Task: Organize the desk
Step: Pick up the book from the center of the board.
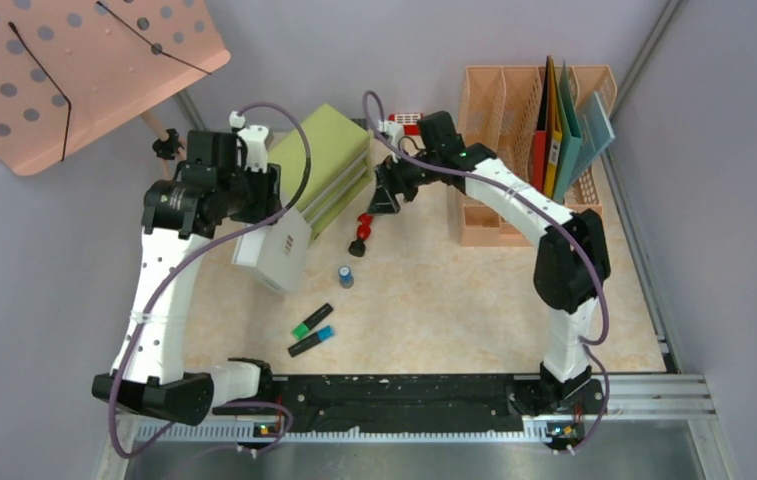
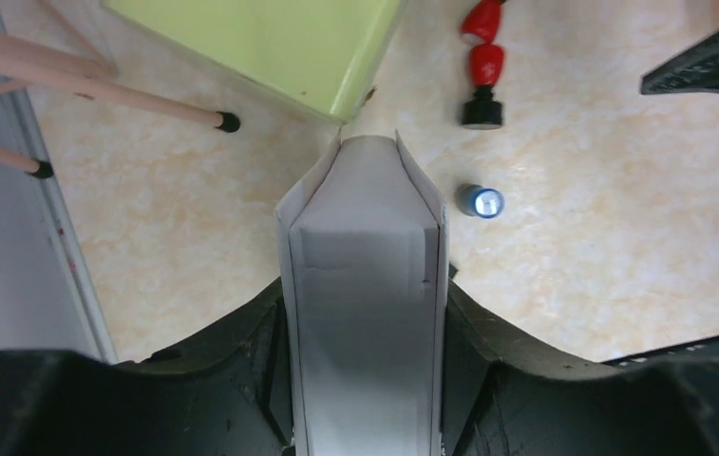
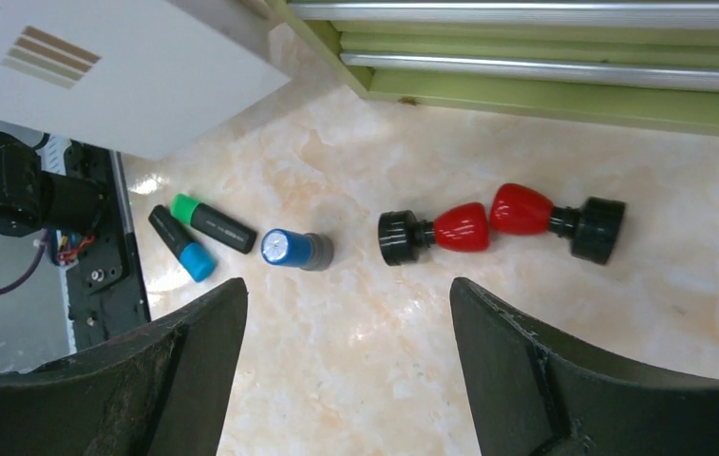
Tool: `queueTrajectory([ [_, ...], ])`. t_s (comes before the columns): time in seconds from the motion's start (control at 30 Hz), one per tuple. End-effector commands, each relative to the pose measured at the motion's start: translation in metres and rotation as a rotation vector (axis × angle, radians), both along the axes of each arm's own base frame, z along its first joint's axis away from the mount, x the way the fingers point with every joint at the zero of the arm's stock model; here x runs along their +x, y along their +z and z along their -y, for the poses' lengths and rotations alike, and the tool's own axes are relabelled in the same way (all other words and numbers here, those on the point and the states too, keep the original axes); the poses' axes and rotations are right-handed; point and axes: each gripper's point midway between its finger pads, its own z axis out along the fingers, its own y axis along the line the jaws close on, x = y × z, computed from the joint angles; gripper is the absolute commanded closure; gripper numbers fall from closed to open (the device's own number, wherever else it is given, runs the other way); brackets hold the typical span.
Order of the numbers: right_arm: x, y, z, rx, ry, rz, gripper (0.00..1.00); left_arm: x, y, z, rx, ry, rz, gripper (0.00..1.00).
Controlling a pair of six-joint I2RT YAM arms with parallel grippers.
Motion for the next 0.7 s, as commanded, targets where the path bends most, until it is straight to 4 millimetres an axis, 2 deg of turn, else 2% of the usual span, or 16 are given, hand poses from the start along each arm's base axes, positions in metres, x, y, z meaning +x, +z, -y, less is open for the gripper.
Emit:
queueTrajectory([
  [0.0,0.005,0.065,0.023,0.043,-0.012,0.191,0.22,-0.013,0.054,0.033,-0.174,-0.112,0.104,1.00],
  [0.13,-0.003,0.086,0.031,0.044,0.013,0.254,0.21,-0.015,0.081,0.059,-0.319,-0.175,0.102,1.00],
  [0.33,-0.003,0.110,0.053,0.081,-0.067,0.271,0.21,0.008,0.106,0.093,-0.508,-0.232,0.145,1.00],
  [0.4,0.001,0.118,0.066,0.111,-0.113,0.260,0.21,0.019,0.109,0.100,-0.557,-0.233,0.151,1.00],
  [0.57,0.013,0.140,0.114,0.283,-0.257,0.138,0.21,0.051,0.118,0.113,-0.642,-0.228,0.249,1.00],
  [0.67,0.011,0.149,0.134,0.399,-0.301,0.069,0.21,0.067,0.134,0.117,-0.698,-0.219,0.330,1.00],
])
